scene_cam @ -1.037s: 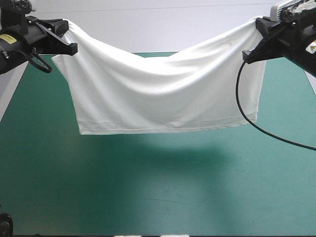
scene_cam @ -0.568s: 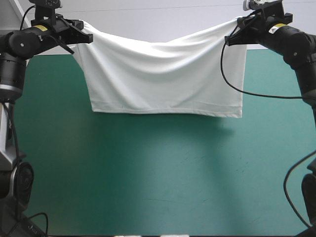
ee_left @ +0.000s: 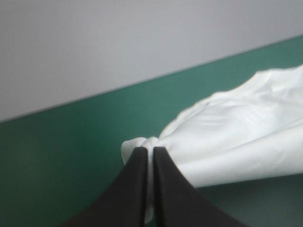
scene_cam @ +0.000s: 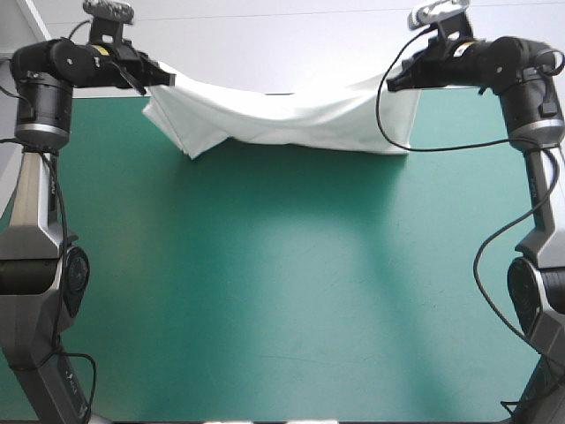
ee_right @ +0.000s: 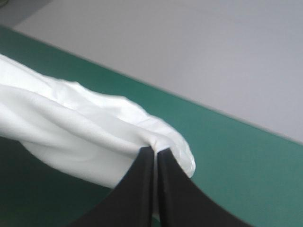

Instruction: Fold the cloth

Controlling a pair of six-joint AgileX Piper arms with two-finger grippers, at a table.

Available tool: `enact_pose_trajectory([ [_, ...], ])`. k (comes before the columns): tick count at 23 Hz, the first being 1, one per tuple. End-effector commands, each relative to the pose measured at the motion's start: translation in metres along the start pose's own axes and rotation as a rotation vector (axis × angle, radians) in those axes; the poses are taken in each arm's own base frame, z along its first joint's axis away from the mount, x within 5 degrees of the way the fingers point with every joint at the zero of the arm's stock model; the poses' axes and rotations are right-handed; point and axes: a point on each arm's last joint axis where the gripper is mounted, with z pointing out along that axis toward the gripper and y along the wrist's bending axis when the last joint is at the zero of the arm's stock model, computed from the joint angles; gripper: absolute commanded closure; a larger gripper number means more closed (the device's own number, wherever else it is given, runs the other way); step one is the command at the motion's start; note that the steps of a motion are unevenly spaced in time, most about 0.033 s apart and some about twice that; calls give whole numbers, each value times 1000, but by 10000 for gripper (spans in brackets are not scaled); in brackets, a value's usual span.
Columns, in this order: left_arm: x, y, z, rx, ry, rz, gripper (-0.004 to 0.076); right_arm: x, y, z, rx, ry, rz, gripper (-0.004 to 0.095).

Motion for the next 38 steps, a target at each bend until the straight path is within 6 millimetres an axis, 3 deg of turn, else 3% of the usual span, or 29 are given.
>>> enact_pose_trajectory([
  [1,2,-4,-11,-3,-22,-14,705,7,1,-11,7,-8,0,921],
  [4,31,-8,3,43,113,-4,705,49,9,-4,-18,130,17,921],
  [7,49,-15,-6,63,173,8,705,79,19,-17,-21,191,13,921],
  [10,61,-21,-19,68,197,15,705,96,26,-29,-20,222,18,921],
  [19,136,-46,-57,61,305,9,705,162,52,-61,-33,308,68,921],
  [26,200,-65,-70,88,442,-18,705,216,68,-71,-48,416,127,921],
  [29,240,-70,-86,4,526,-41,705,247,79,-85,-35,465,169,921],
  [34,274,-83,-111,-17,553,-97,705,286,97,-105,-45,523,256,921],
  [38,291,-89,-114,6,599,-112,705,297,105,-118,-59,551,271,921],
])
